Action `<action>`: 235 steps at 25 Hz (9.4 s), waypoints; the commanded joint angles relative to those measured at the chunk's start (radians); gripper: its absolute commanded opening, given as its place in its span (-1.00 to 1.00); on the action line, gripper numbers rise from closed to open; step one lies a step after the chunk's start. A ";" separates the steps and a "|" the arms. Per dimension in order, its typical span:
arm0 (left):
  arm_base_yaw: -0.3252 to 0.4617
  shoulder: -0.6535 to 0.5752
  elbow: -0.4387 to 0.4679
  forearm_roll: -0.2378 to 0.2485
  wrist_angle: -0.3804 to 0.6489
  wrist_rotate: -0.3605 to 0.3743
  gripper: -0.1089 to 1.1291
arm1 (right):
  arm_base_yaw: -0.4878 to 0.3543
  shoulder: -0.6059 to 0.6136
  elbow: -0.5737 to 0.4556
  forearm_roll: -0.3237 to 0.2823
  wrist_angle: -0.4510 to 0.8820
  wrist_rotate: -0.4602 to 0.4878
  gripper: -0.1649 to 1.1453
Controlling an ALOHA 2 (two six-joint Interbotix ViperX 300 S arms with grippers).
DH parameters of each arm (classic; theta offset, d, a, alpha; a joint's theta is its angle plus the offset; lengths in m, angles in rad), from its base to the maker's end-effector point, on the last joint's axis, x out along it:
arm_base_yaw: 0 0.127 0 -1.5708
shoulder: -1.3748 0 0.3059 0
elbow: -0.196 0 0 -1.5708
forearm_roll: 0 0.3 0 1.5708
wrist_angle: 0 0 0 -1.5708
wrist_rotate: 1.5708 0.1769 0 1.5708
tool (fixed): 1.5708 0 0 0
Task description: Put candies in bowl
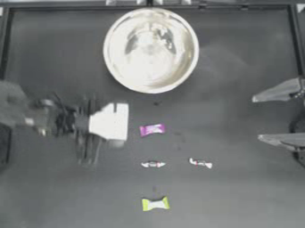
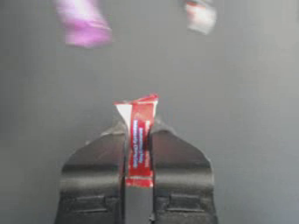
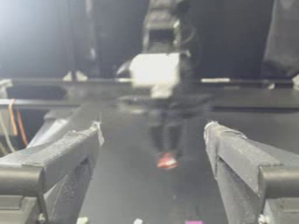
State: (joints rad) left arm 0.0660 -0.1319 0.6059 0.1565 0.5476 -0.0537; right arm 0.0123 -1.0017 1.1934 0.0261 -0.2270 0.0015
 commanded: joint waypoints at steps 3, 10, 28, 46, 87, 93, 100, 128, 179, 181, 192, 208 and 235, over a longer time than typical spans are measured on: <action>0.087 -0.026 -0.173 0.071 0.086 0.095 -0.28 | 0.002 0.006 -0.006 0.008 -0.008 0.000 0.77; 0.255 0.091 -0.314 0.063 0.084 0.230 -0.28 | 0.002 0.006 0.005 0.018 -0.011 -0.002 0.77; 0.434 0.376 -0.508 0.058 -0.035 0.319 -0.10 | -0.014 0.003 0.025 0.018 -0.011 -0.002 0.77; 0.413 0.245 -0.453 -0.026 -0.051 0.322 0.69 | -0.020 0.000 0.026 0.021 -0.006 -0.002 0.77; -0.020 -0.790 0.538 -0.354 -0.655 0.276 0.54 | -0.046 -0.021 -0.054 0.075 0.238 -0.003 0.77; -0.020 -0.810 0.558 -0.357 -0.658 0.273 0.55 | -0.063 0.126 -0.221 0.091 0.572 -0.002 0.76; -0.020 -0.811 0.560 -0.379 -0.657 0.275 0.55 | -0.064 0.365 -0.400 0.074 0.828 -0.002 0.76; 0.008 -0.805 0.561 -0.408 -0.640 0.275 0.55 | 0.143 0.870 -0.561 -0.126 0.908 0.287 0.74; 0.009 -0.804 0.572 -0.433 -0.638 0.273 0.53 | 0.138 1.111 -0.604 -0.117 0.873 0.291 -0.18; 0.009 -0.804 0.572 -0.433 -0.638 0.273 0.53 | 0.138 1.091 -0.600 -0.123 0.873 0.291 -0.18; 0.014 -0.798 0.578 -0.436 -0.640 0.273 0.53 | 0.020 0.808 -0.540 -0.190 0.710 0.284 -0.20; 0.026 -0.733 0.571 -0.437 -0.650 0.273 0.53 | -0.350 0.742 -0.565 -0.353 0.420 0.268 -0.21; 0.038 -0.733 0.574 -0.437 -0.650 0.275 0.53 | -0.565 1.164 -0.813 -0.482 0.261 0.273 0.92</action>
State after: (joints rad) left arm 0.1028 -0.8774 1.1965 -0.2792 -0.0951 0.2209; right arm -0.5492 0.1810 0.4065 -0.4602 0.0414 0.2730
